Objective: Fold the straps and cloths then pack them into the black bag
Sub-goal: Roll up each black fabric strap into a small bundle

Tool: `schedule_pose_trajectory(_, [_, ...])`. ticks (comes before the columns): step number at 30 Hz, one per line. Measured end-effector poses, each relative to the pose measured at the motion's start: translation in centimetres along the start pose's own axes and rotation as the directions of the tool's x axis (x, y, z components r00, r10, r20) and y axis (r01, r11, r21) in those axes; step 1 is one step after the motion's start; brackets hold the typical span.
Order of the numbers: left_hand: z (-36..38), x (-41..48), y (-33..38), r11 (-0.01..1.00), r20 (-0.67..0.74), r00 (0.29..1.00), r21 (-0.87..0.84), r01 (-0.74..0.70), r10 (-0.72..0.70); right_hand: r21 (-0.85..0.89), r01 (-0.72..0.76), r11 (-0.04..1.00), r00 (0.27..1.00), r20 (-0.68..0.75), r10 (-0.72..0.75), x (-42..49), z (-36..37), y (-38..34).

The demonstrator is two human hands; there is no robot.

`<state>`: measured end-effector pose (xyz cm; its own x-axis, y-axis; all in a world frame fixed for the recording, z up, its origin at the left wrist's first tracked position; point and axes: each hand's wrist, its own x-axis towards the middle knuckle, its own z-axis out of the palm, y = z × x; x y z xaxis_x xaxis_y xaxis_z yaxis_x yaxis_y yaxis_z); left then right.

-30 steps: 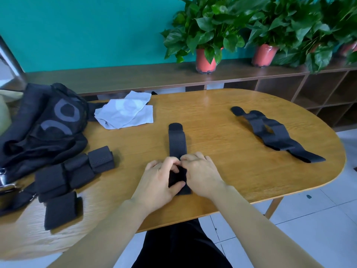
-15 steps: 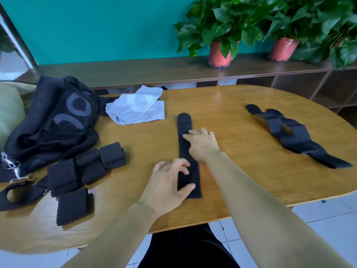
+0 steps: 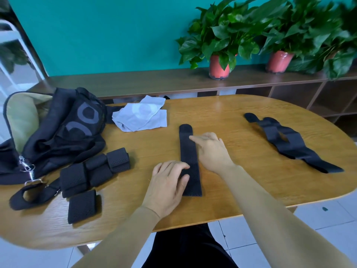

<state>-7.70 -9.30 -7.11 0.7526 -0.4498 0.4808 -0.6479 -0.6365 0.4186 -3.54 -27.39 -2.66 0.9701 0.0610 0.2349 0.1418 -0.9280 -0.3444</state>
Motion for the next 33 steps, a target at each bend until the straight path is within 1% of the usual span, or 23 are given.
schedule_pose_trajectory(1, [-0.2,-0.1,0.0,1.000,-0.014,1.000,-0.021,0.020,-0.020,0.026,0.012,1.000,1.000,-0.013,-0.012,-1.3,-0.4,0.0])
schedule_pose_trajectory(3, [-0.7,-0.5,0.1,0.997,0.001,0.999,-0.067,0.047,-0.047,0.077,0.031,0.997,0.999,-0.045,-0.028,-3.9,-0.8,0.0])
schedule_pose_trajectory(6, [-1.3,-1.1,0.4,0.997,0.114,0.993,-0.070,0.043,-0.035,0.137,0.055,0.989,0.996,-0.083,-0.044,-7.3,-0.9,-0.1])
schedule_pose_trajectory(8, [-1.3,-1.3,0.5,0.999,0.192,0.981,-0.043,0.029,-0.020,0.172,0.055,0.984,0.998,-0.031,-0.051,-8.9,-0.4,-0.2])
schedule_pose_trajectory(10, [-1.2,-1.3,0.6,1.000,0.224,0.974,-0.014,0.028,-0.024,0.174,0.068,0.982,0.996,0.044,-0.076,-10.0,0.4,-0.4])
schedule_pose_trajectory(12, [-0.8,-1.2,0.4,0.998,0.190,0.981,-0.030,0.053,-0.047,0.181,0.046,0.982,0.994,0.085,-0.063,-10.3,1.2,-0.3])
schedule_pose_trajectory(13, [-0.5,-1.1,0.2,0.995,0.155,0.985,-0.060,0.079,-0.069,0.194,0.021,0.981,0.997,0.070,-0.036,-10.1,1.7,-0.1])
schedule_pose_trajectory(16, [0.2,-0.6,-0.1,0.971,0.055,0.983,-0.154,0.184,-0.178,0.263,-0.075,0.962,0.994,-0.058,0.093,-9.2,2.6,-0.3])
schedule_pose_trajectory(18, [0.6,-0.2,0.0,0.964,0.011,0.973,-0.131,0.230,-0.230,0.309,-0.144,0.940,0.976,-0.115,0.187,-8.4,2.9,-1.0])
schedule_pose_trajectory(21, [1.0,0.3,0.2,0.961,-0.027,0.960,-0.026,0.277,-0.277,0.322,-0.210,0.923,0.948,-0.165,0.273,-7.6,3.6,-1.8])
schedule_pose_trajectory(25, [1.2,0.6,0.4,0.957,-0.044,0.961,0.089,0.277,-0.274,0.264,-0.233,0.936,0.934,-0.205,0.291,-7.0,4.4,-2.1])
schedule_pose_trajectory(29, [1.4,0.9,0.4,0.955,-0.074,0.962,0.123,0.271,-0.264,0.216,-0.242,0.946,0.927,-0.238,0.291,-6.7,4.6,-2.1])
schedule_pose_trajectory(33, [1.9,0.9,0.0,0.963,-0.071,0.976,0.165,0.214,-0.204,0.141,-0.239,0.961,0.925,-0.266,0.270,-6.7,5.0,-2.2])
